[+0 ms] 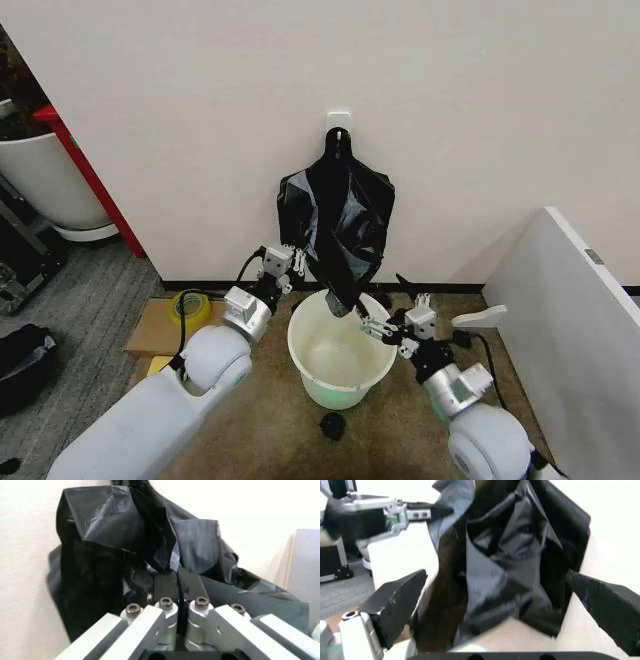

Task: Place the garbage bag over the trash bin.

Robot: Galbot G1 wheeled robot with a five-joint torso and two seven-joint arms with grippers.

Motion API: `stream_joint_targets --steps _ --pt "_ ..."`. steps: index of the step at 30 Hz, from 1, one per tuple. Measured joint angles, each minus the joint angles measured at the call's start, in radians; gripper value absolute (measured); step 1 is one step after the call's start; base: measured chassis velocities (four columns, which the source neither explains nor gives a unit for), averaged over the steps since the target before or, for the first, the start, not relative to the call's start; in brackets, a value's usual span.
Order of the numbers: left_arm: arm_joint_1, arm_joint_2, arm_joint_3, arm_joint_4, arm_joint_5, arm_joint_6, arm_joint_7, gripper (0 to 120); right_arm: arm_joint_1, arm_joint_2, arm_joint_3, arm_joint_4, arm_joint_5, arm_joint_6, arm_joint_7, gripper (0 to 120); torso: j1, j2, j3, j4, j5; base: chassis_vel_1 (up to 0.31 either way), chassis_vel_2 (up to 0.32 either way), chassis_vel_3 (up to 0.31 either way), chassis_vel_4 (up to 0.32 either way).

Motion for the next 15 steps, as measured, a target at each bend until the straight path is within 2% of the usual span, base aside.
stream_joint_targets --steps 6,12,15 --pt "0.004 -0.012 0.002 0.001 -0.007 0.003 -0.012 0 0.125 -0.012 -0.078 -0.048 0.001 -0.032 0.012 100 0.0 0.0 0.0 0.0005 -0.0004 0.0 0.0 0.0 0.0" --pt "0.022 0.005 -0.016 -0.003 -0.009 0.002 -0.012 0 0.227 -0.011 -0.153 -0.084 -0.001 -0.053 0.026 100 0.0 0.0 0.0 0.0005 -0.0005 0.0 0.0 0.0 0.0" --pt "0.036 0.012 -0.026 -0.008 -0.008 0.001 -0.011 0 0.29 -0.01 -0.205 -0.112 -0.011 -0.054 0.039 95 0.0 0.0 0.0 0.0005 -0.0005 0.0 0.0 0.0 0.0"
